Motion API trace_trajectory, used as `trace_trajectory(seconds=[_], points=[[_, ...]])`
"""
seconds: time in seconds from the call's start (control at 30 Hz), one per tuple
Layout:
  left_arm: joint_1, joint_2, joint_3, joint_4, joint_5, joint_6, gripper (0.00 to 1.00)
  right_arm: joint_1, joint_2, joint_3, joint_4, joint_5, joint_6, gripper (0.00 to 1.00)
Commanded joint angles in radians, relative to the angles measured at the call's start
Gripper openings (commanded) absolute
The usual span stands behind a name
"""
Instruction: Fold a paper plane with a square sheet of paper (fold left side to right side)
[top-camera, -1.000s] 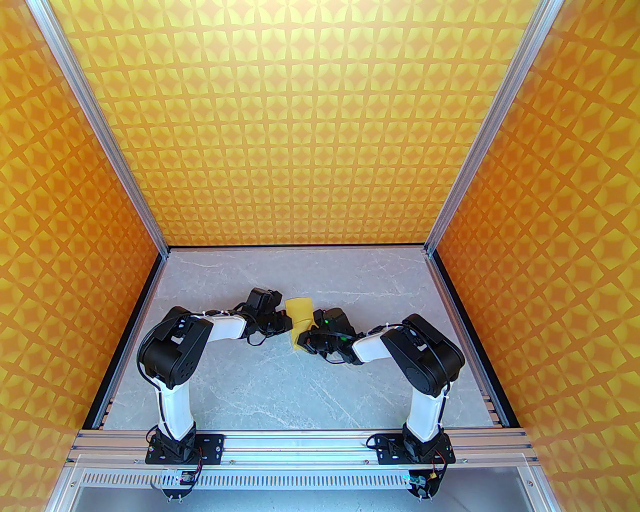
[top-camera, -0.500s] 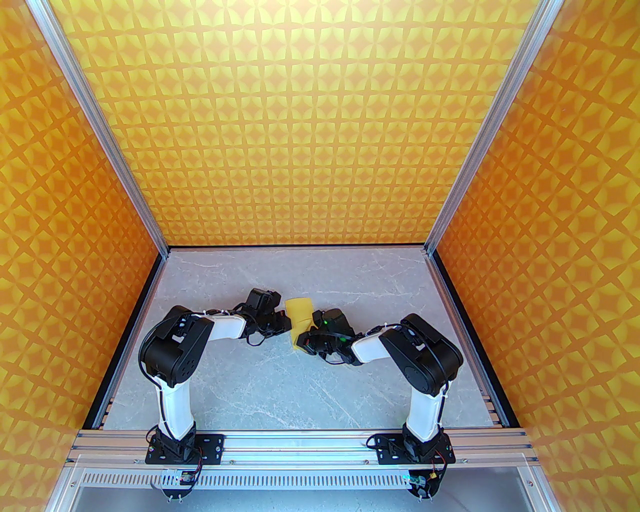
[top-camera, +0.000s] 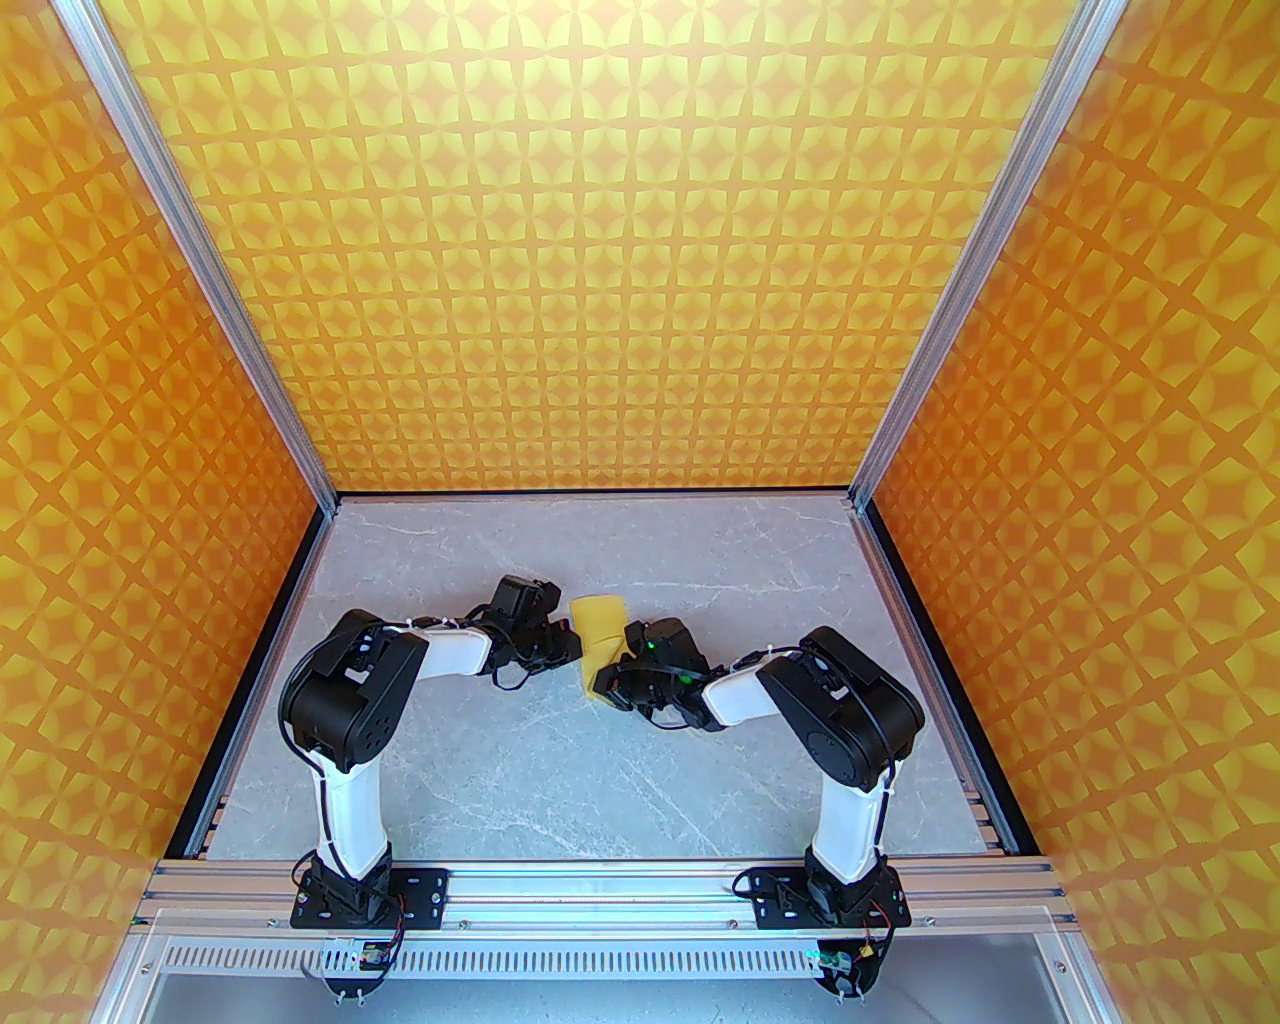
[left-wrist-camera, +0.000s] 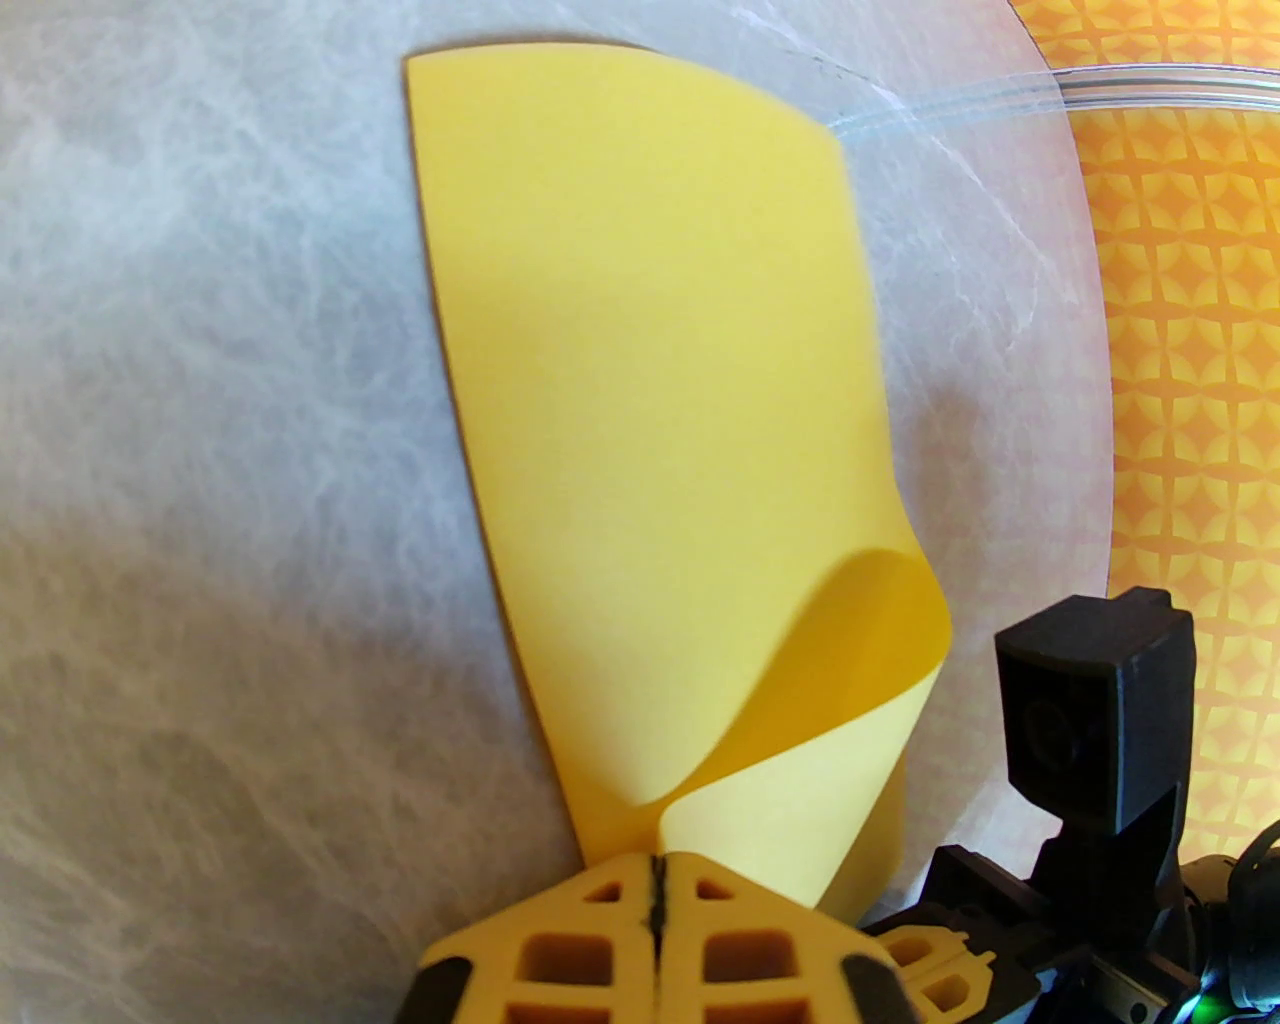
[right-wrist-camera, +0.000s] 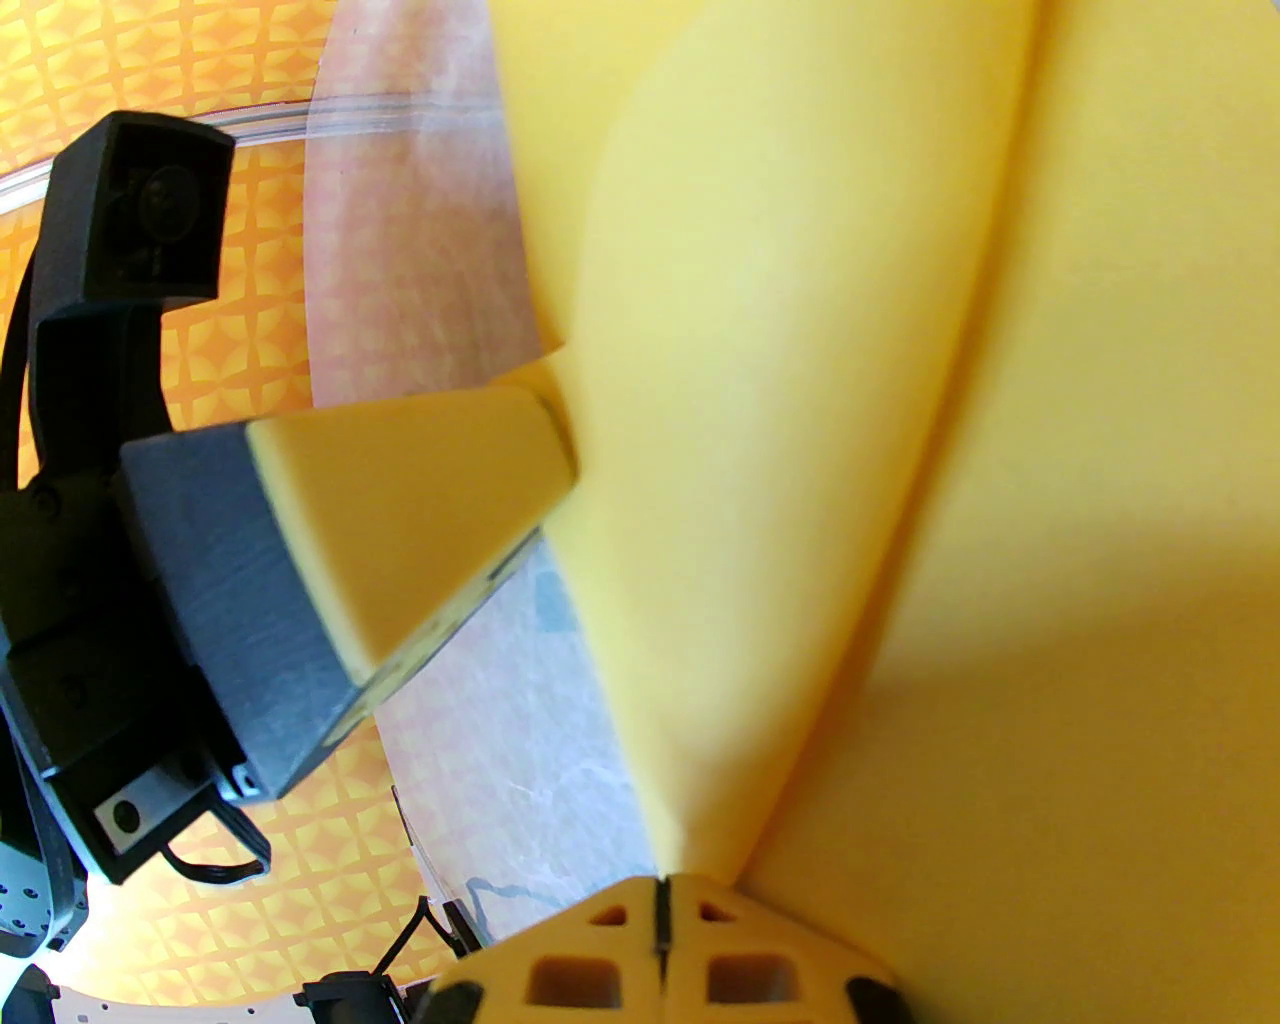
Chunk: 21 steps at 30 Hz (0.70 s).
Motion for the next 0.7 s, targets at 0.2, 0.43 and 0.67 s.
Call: trace_trajectory(seconds=[0.2, 0.43, 0.67], points=[[0.008, 0.025, 0.03, -0.018, 0.012, 0.026, 0.01, 0.009, 0.012, 0.01, 0.003, -0.008, -0.001, 0.0], [0.007, 0.038, 0.034, -0.025, 0.013, 0.028, 0.01, 0.009, 0.0, 0.021, -0.011, -0.003, -0.008, 0.0], [0.008, 0.039, 0.031, -0.027, 0.017, 0.029, 0.0, 0.009, 0.003, 0.041, -0.032, 0.001, -0.018, 0.0]])
